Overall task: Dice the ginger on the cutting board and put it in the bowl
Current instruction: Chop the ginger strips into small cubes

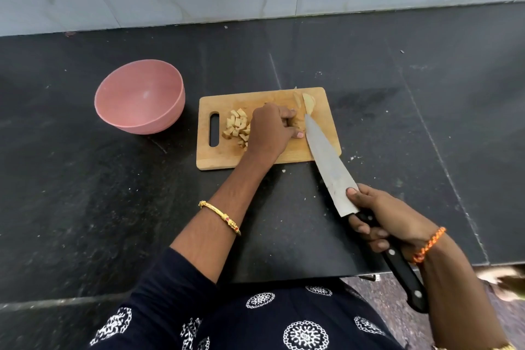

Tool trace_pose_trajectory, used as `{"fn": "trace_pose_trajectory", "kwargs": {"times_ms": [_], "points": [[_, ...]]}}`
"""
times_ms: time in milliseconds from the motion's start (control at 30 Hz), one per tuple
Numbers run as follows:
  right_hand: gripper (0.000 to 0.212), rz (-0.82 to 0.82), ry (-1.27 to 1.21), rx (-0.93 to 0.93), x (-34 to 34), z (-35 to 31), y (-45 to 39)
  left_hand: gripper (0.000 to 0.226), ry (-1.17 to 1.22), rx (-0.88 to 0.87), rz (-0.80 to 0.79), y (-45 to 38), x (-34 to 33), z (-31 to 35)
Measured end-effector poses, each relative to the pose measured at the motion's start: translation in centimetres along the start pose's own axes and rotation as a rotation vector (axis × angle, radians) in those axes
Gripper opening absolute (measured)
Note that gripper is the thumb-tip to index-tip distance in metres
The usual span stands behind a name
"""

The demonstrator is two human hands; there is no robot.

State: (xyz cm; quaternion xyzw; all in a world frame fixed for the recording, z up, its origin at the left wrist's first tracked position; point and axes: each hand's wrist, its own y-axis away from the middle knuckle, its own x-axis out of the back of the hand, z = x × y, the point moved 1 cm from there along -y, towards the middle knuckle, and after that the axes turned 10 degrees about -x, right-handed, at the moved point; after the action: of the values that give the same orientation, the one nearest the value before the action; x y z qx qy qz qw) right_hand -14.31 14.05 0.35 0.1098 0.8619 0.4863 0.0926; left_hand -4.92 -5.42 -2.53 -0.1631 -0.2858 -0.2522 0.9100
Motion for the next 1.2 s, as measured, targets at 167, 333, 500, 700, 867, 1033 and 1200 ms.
{"fn": "trace_pose_trajectory", "kwargs": {"times_ms": [167, 333, 500, 700, 867, 1033, 1200], "points": [[0.022, 0.184, 0.131, 0.147, 0.9, -0.4, 1.4, 0.058, -0.006, 0.007, -0.008, -0.1, 0.0, -0.1], [0.027, 0.464, 0.399, 0.29, 0.0, -3.2, -0.6, 0.058, 0.014, 0.035, -0.012, -0.2, -0.1, -0.2], [0.029, 0.576, 0.505, 0.362, -1.7, -5.8, -3.4, 0.057, -0.002, 0.032, -0.012, -0.2, 0.1, -0.2], [0.026, 0.585, 0.508, 0.369, -2.7, -7.9, -4.8, 0.056, -0.016, 0.02, -0.007, -0.2, 0.1, -0.1], [0.023, 0.592, 0.539, 0.37, -3.0, -8.6, -5.1, 0.055, 0.007, 0.033, -0.01, -0.2, 0.0, 0.0], [0.024, 0.637, 0.632, 0.339, -3.5, -8.9, -5.3, 0.052, 0.025, 0.043, -0.007, -0.1, 0.2, -0.1], [0.023, 0.715, 0.773, 0.312, -4.7, -8.9, -5.2, 0.053, -0.003, 0.022, 0.002, -0.1, 0.1, 0.1]]}}
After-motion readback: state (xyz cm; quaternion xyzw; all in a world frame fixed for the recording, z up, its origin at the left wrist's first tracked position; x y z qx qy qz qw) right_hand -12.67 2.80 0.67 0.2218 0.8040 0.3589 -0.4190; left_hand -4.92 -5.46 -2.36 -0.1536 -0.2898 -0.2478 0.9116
